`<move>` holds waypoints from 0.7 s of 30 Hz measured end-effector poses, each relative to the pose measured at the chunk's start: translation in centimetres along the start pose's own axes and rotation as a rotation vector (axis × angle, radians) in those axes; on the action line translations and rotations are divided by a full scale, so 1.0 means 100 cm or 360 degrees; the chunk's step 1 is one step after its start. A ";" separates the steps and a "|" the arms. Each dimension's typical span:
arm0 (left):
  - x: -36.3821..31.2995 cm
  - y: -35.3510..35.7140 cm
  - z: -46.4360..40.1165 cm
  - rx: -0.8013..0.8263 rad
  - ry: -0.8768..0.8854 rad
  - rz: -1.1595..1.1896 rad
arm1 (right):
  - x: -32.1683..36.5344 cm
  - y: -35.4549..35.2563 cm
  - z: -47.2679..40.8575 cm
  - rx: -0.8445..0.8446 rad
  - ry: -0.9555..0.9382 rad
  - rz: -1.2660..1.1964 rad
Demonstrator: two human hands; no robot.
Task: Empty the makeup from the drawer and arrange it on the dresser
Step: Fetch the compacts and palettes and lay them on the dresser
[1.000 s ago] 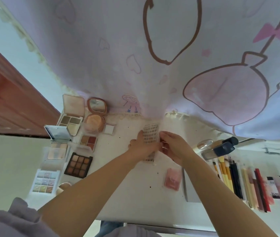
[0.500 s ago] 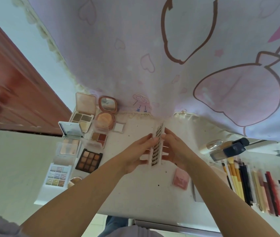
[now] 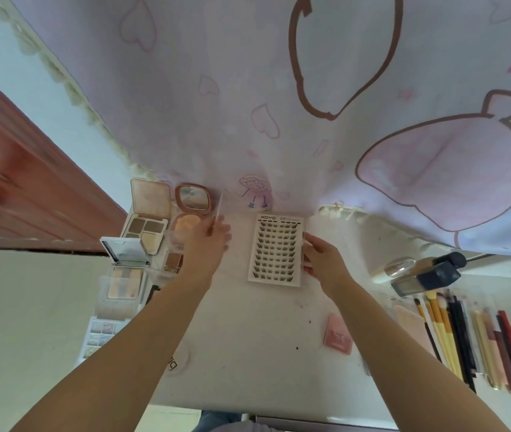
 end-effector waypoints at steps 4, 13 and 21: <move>-0.006 -0.010 -0.007 -0.0125 0.0169 -0.0308 | 0.008 0.021 -0.019 -0.0089 -0.0116 0.0435; -0.013 -0.026 -0.022 -0.0166 0.0204 -0.0713 | 0.016 0.027 -0.033 -0.0264 -0.0286 0.1126; -0.015 -0.035 -0.031 -0.0111 0.0167 -0.0741 | 0.015 0.028 -0.034 -0.0245 -0.0247 0.1196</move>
Point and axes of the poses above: each hand's wrist, its own z-axis away from the middle knuckle, its own y-axis out of the palm, x = y × z, the point moved 6 cm from there along -z, towards the middle knuckle, and after that the axes turned 6 degrees about -y, right-handed, at the moved point
